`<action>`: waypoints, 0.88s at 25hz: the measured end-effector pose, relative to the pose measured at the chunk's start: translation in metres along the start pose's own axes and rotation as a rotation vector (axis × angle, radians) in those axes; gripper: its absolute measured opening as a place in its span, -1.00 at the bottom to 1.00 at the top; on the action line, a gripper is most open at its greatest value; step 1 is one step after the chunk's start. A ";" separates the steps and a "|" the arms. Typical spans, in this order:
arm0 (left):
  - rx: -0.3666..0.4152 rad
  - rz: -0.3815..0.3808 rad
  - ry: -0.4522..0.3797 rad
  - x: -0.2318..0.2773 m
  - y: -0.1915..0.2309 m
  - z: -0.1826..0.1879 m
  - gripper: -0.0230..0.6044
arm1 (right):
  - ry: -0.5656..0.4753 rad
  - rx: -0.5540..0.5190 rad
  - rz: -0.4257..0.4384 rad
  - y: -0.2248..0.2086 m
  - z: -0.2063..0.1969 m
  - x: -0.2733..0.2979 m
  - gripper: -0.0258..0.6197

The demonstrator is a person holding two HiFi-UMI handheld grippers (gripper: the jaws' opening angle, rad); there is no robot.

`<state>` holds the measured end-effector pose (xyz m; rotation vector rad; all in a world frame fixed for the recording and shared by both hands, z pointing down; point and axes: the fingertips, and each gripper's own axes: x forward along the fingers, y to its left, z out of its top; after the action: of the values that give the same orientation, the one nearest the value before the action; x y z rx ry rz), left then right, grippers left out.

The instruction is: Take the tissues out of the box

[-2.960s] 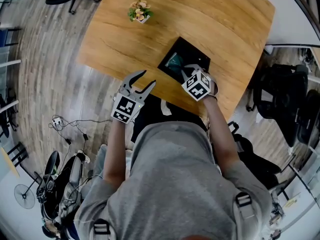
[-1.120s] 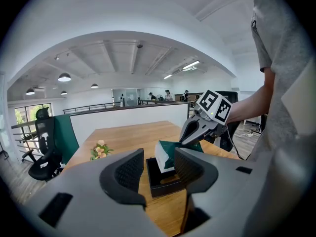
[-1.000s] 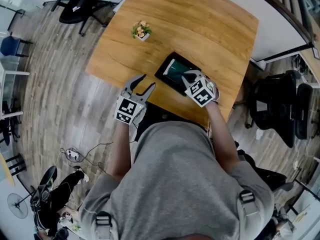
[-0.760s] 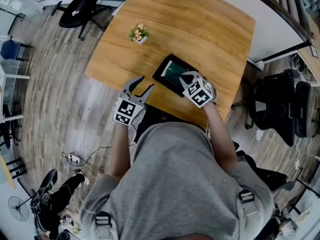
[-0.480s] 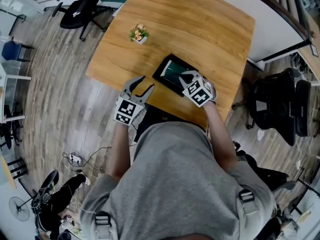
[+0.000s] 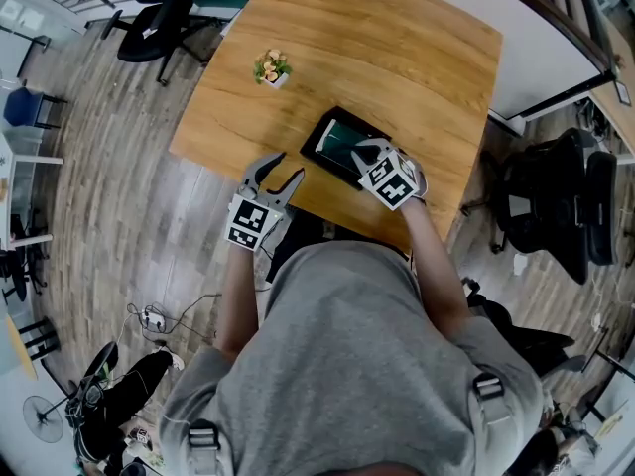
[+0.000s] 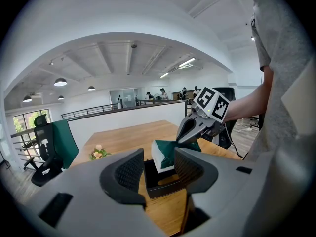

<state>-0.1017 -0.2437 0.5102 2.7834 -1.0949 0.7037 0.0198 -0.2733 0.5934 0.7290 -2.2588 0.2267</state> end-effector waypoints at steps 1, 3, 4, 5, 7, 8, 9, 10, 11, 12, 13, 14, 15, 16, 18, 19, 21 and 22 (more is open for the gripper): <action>0.004 0.000 0.001 0.000 0.000 0.000 -0.27 | -0.002 0.001 0.001 0.000 0.000 0.001 -0.88; 0.013 0.001 0.002 -0.001 0.000 0.000 -0.27 | -0.002 0.002 0.001 0.001 -0.001 0.002 -0.88; 0.015 0.002 0.002 -0.002 0.000 0.000 -0.27 | 0.001 0.002 0.000 0.001 -0.001 0.002 -0.88; 0.016 0.002 0.003 -0.002 0.000 0.000 -0.27 | 0.003 0.003 -0.001 0.001 -0.001 0.002 -0.88; 0.017 0.004 0.005 -0.002 0.000 0.000 -0.27 | 0.006 0.004 -0.001 0.000 -0.002 0.001 -0.88; 0.017 0.004 0.006 -0.002 0.000 0.001 -0.27 | 0.009 0.005 -0.001 -0.001 -0.003 0.001 -0.88; 0.018 0.004 0.006 -0.001 0.000 0.001 -0.27 | 0.009 0.005 0.000 -0.001 -0.003 0.001 -0.88; 0.018 0.003 0.007 -0.001 0.000 0.001 -0.27 | 0.005 0.004 0.002 -0.001 -0.002 0.001 -0.88; 0.018 0.002 0.007 -0.001 0.000 0.000 -0.27 | 0.002 0.004 0.004 -0.001 -0.002 0.002 -0.88; 0.018 0.001 0.008 0.000 0.001 0.000 -0.27 | 0.002 0.003 0.004 -0.001 -0.002 0.003 -0.88; 0.018 0.000 0.008 0.000 0.001 0.000 -0.27 | 0.005 0.002 0.002 -0.001 -0.002 0.003 -0.88; 0.018 -0.001 0.009 0.000 0.001 -0.001 -0.27 | 0.008 0.001 -0.001 -0.001 -0.002 0.003 -0.88; 0.018 -0.001 0.010 0.000 0.001 -0.001 -0.27 | 0.008 0.000 -0.003 0.000 -0.002 0.003 -0.88; 0.017 -0.001 0.010 -0.001 0.001 -0.002 -0.27 | 0.006 0.000 -0.003 0.000 -0.002 0.003 -0.89; 0.018 -0.001 0.011 -0.001 0.001 -0.002 -0.27 | 0.003 -0.001 -0.003 0.001 -0.002 0.004 -0.89; 0.019 -0.001 0.012 -0.001 0.002 -0.002 -0.27 | 0.003 -0.003 -0.002 0.001 -0.001 0.005 -0.89; 0.018 -0.001 0.012 0.000 0.003 -0.003 -0.27 | 0.009 -0.005 0.003 0.001 -0.001 0.007 -0.89; 0.015 -0.001 0.011 0.001 0.002 -0.003 -0.27 | 0.014 -0.006 0.004 0.001 -0.002 0.007 -0.89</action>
<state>-0.1040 -0.2453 0.5132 2.7890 -1.0908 0.7295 0.0164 -0.2744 0.5997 0.7173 -2.2475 0.2259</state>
